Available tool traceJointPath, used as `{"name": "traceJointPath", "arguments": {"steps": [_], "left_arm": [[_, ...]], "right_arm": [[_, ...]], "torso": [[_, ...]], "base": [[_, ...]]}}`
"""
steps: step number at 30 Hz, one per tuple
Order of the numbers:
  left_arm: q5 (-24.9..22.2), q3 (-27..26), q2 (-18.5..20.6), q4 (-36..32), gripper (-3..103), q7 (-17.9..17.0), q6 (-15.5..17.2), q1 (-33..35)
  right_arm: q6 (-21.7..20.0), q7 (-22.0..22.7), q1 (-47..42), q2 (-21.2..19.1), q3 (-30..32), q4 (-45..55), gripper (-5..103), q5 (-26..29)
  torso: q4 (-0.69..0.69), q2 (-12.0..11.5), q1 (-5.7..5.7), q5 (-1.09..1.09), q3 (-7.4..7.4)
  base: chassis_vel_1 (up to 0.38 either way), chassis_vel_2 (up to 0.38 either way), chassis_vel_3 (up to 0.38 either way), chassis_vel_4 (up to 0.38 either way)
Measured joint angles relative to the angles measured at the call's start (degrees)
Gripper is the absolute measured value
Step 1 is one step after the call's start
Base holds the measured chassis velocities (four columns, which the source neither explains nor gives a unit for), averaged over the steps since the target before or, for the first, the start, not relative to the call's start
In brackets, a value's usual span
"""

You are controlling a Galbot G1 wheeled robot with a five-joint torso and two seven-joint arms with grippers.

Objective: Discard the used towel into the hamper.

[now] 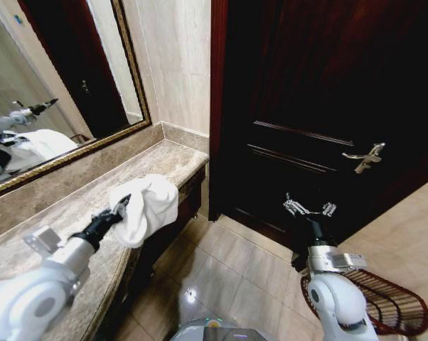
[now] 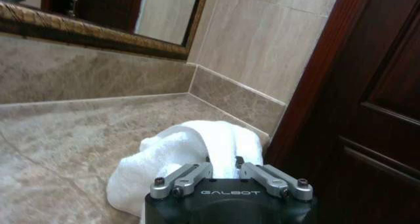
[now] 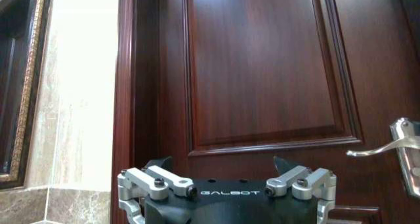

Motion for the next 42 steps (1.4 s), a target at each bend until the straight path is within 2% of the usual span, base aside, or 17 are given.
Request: {"name": "traceJointPath", "arguments": {"steps": [5,7,9,12,14,17,18,19,23,24,26,28,31,36,39,40,42], "left_arm": [[5.04,2.61,-3.33,0.06,6,2.61,-1.73,-0.94],[9.33,4.27,-5.22,0.08,6,4.42,-3.1,-1.6],[10.01,4.54,-5.46,0.09,6,4.7,-3.32,-1.7],[17.97,6.96,-7.68,0.11,6,7.79,-6.53,-2.39],[19.18,7.17,-8.02,0.12,6,8.29,-7.13,-2.41],[27.24,8.33,-10.24,0.58,6,12.18,-12.36,-2.6],[28.85,8.58,-10.64,1.24,6,13.12,-13.86,-2.69],[28.85,8.58,-10.64,1.24,6,13.12,-13.86,-2.69],[34.45,9.88,-12.43,5.04,6,15.38,-18.91,-3.2],[34.45,9.88,-12.43,5.04,6,15.38,-18.91,-3.2],[37.96,10.61,-13.32,7.92,6,16.04,-22.49,-3.54],[38.55,10.89,-13.44,8.64,6,16.04,-23.42,-3.53],[41.14,11.45,-13.75,11.39,6,16.0,-26.81,-4.11],[42.59,11.6,-13.94,13.45,6,15.39,-29.24,-5.13],[47.7,11.81,-14.69,16.13,6,14.2,-33.75,-5.85],[47.7,11.81,-14.69,16.13,6,14.2,-33.75,-5.85],[50.13,12.03,-15.18,17.05,6,14.3,-35.98,-6.34]], "right_arm": [[0.05,0.06,-0.68,0.0,0.09,0.12,100,-0.01],[0.22,0.01,-1.22,-0.25,0.21,0.3,100,-0.07],[0.23,0.01,-1.27,-0.3,0.23,0.31,100,-0.07],[0.27,0.01,-1.38,-0.82,0.45,0.25,100,-0.1],[0.27,0.01,-1.38,-0.93,0.45,0.21,100,-0.1],[0.46,0.06,-1.49,-1.26,0.61,-0.2,100,-0.09],[0.61,0.07,-1.53,-1.27,0.68,-0.31,100,-0.09],[0.61,0.07,-1.53,-1.27,0.68,-0.31,100,-0.09],[1.44,0.23,-1.68,-1.25,0.86,-0.85,100,-0.09],[1.44,0.23,-1.68,-1.25,0.86,-0.85,100,-0.09],[2.05,0.32,-1.65,-1.29,0.93,-1.2,100,-0.23],[2.22,0.35,-1.64,-1.3,0.94,-1.34,100,-0.34],[2.73,0.59,-1.51,-1.25,0.95,-1.96,100,-1.3],[2.91,1.16,-1.29,-1.15,0.87,-2.27,100,-1.89],[4.77,1.25,-1.15,-0.84,0.87,-3.21,100,-2.33],[4.77,1.25,-1.15,-0.84,0.87,-3.21,100,-2.33],[5.83,1.4,-1.19,-0.73,0.88,-3.52,100,-2.18]], "torso": [[0.0,0.0,0.0,0.0,0.0],[0.0,0.0,0.0,0.0,0.0],[0.0,0.0,0.0,0.0,0.0],[-0.01,0.0,0.0,0.0,0.0],[-0.01,0.0,0.0,0.0,0.0],[0.0,0.0,0.0,0.02,0.0],[0.0,0.0,0.0,0.01,0.0],[0.0,0.0,0.0,0.01,0.0],[0.0,0.0,0.0,0.0,0.0],[0.0,0.0,0.0,0.0,0.0],[0.0,0.0,0.0,0.0,0.0],[0.0,0.0,0.0,0.0,0.0],[0.0,0.0,0.0,0.0,0.0],[0.0,0.0,0.0,0.0,0.0],[0.0,0.0,0.0,0.0,0.0],[0.0,0.0,0.0,0.0,0.0],[0.0,0.0,0.0,0.0,0.0]], "base": [[0.0,0.0,0.0,0.0],[0.0,0.0,0.0,0.0],[0.0,0.0,0.0,0.0],[0.0,0.0,0.0,0.0],[0.0,0.0,0.0,0.0],[0.0,0.0,0.0,0.0],[0.0,0.0,0.0,0.0],[0.0,0.0,0.0,0.0],[0.0,0.0,0.0,0.0],[0.0,0.0,0.0,0.0],[0.0,0.0,0.0,0.0],[0.0,0.0,0.0,0.0],[0.0,0.0,0.0,0.0],[0.0,0.0,0.0,0.0],[0.0,0.0,0.0,0.0],[0.0,0.0,0.0,0.0],[0.0,0.0,0.0,0.0]]}}
